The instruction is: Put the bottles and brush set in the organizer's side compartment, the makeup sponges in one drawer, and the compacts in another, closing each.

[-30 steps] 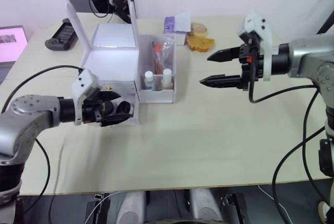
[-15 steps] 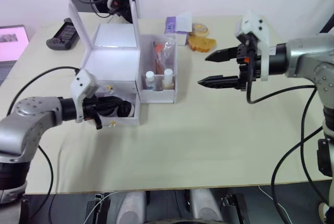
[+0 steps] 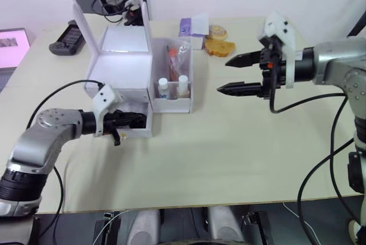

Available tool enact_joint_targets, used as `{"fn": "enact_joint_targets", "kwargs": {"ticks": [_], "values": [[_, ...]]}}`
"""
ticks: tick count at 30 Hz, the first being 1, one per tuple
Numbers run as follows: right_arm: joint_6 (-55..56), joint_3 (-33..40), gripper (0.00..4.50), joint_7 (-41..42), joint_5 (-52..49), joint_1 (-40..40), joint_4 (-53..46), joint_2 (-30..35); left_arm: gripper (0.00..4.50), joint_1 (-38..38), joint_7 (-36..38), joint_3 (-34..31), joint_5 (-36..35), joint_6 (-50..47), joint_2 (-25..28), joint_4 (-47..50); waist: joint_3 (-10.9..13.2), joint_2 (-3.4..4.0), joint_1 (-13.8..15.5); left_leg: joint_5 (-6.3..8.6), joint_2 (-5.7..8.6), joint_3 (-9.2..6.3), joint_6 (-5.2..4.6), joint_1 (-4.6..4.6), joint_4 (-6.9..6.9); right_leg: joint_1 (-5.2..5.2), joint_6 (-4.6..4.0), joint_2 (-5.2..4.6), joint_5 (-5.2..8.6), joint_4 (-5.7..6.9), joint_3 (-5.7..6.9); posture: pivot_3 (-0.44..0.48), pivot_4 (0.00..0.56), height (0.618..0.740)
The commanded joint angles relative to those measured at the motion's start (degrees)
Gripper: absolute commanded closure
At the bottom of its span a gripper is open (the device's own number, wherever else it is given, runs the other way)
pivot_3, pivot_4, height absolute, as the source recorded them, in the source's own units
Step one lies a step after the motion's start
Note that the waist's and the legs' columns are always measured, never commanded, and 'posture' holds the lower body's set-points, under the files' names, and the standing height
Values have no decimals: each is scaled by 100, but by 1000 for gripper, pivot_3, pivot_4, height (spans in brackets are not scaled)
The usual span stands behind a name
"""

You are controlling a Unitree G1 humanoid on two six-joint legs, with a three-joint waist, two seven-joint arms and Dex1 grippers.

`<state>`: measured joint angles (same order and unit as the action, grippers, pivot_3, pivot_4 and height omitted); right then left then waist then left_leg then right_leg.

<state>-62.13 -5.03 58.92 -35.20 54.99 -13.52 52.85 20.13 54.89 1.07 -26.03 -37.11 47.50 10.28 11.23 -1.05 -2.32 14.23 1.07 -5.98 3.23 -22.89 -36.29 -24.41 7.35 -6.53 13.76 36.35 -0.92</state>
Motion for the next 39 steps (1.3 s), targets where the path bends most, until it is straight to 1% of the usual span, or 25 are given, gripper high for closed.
{"fn": "enact_joint_targets", "kwargs": {"ticks": [1, 4, 7, 12, 15, 17, 20, 22, 23, 24, 28, 30, 33, 35, 39], "values": [[34, 186, 0, 4, -55, 148, -121, 55, 4465, 129, -14, -126, 31, 110, -57, -5, 0, 0, -2, 0, 0, 0, 0, 0, 0, 0, 0, 0, 0, 0, 0, 0, 150, 740], [38, 189, 0, 18, -56, 144, -115, 69, 4465, 126, 24, -377, -186, -13, -66, 50, 0, 0, -8, 0, 0, -1, 0, 0, 0, 0, 0, 0, 0, 0, 0, 0, 150, 740], [51, 181, 0, 36, -49, 135, -98, 78, 4465, 36, 122, -771, -530, -164, 29, 188, 0, 0, -9, 0, 0, -1, 0, 0, 0, 0, 0, 0, 0, 0, 0, 0, 150, 740], [244, 147, 0, 115, 28, 109, -17, 61, 4465, -577, 671, -1852, -1325, -371, 455, 644, 0, 0, -30, 0, -1, -1, 0, 1, 2, -1, 0, 0, 0, 0, 0, 0, 150, 740], [479, 214, 0, 125, 41, 73, 44, -53, 4465, -1187, 910, -2567, -1704, -422, 576, 885, 0, 1, -17, 0, -1, -1, 0, 1, 4, -2, 0, 0, 0, 0, 0, 0, 150, 740], [614, 252, 0, 156, 15, 59, 90, -126, 4465, -1599, 990, -2927, -1752, -284, 565, 1038, 0, 1, -18, 0, -1, 0, 0, 1, 1, -2, -1, -1, 0, -1, -1, 0, 150, 740], [821, 232, 0, 242, 35, 75, 183, -192, 4465, -2520, 985, -3641, -1911, -211, 276, 1339, 0, 1, -27, 0, -1, 0, 0, 1, 3, -1, -1, -1, 0, -2, -1, 0, 150, 740], [1031, 236, 0, 309, 82, 87, 293, -260, 4465, -3143, 684, -3935, -1687, -49, -49, 1430, 0, 1, -24, 0, -2, 7, 0, 5, 6, -1, -1, -2, 1, -3, -6, 0, 150, 740], [1182, 246, 0, 357, 99, 86, 371, -318, 4465, -3489, 533, -3987, -1413, 207, -258, 1415, 0, 1, -21, 0, -2, 8, 0, 6, 8, -1, -2, -2, 0, -6, -6, 0, 150, 740], [1270, 239, 0, 414, 99, 86, 438, -352, 4465, -3751, 397, -4053, -1384, 336, -533, 1441, -1, 0, -18, 0, -2, 8, 0, 6, 7, -1, -2, -2, 0, -6, -6, 0, 150, 740], [1301, 84, 0, 758, 78, 87, 510, -284, 4465, -4133, -154, -4062, -1341, 978, -1506, 1637, -3, -4, 59, 0, -2, 5, 0, 9, 1, 10, -3, -2, 0, -7, -3, 0, 150, 740], [1268, 53, 0, 863, 66, 96, 522, -293, 4465, -4386, -359, -3840, -1123, 1367, -1971, 1778, -3, -5, 118, 0, -2, 5, 1, 13, -5, 19, -5, -1, 0, -10, -4, 0, 150, 740], [1306, 14, 0, 865, 163, 100, 530, -312, 4465, -4654, -526, -3435, -800, 1924, -2499, 1826, -4, -3, 152, 0, -2, 13, 1, 22, -8, 33, -16, -2, 2, -23, -8, 0, 150, 740], [1303, 6, 0, 865, 187, 115, 531, -312, 4465, -4701, -631, -3204, -706, 2135, -2704, 1803, -4, -4, 166, 1, -2, 13, 1, 26, -8, 39, -19, -2, 4, -24, -8, 0, 150, 740], [1246, 31, 0, 881, 188, 148, 495, -279, 4465, -4484, -916, -2779, -361, 2472, -2822, 1592, -5, -3, 162, 0, -1, 11, 1, 35, -8, 44, -24, -1, 6, -21, -6, 0, 150, 740]]}}
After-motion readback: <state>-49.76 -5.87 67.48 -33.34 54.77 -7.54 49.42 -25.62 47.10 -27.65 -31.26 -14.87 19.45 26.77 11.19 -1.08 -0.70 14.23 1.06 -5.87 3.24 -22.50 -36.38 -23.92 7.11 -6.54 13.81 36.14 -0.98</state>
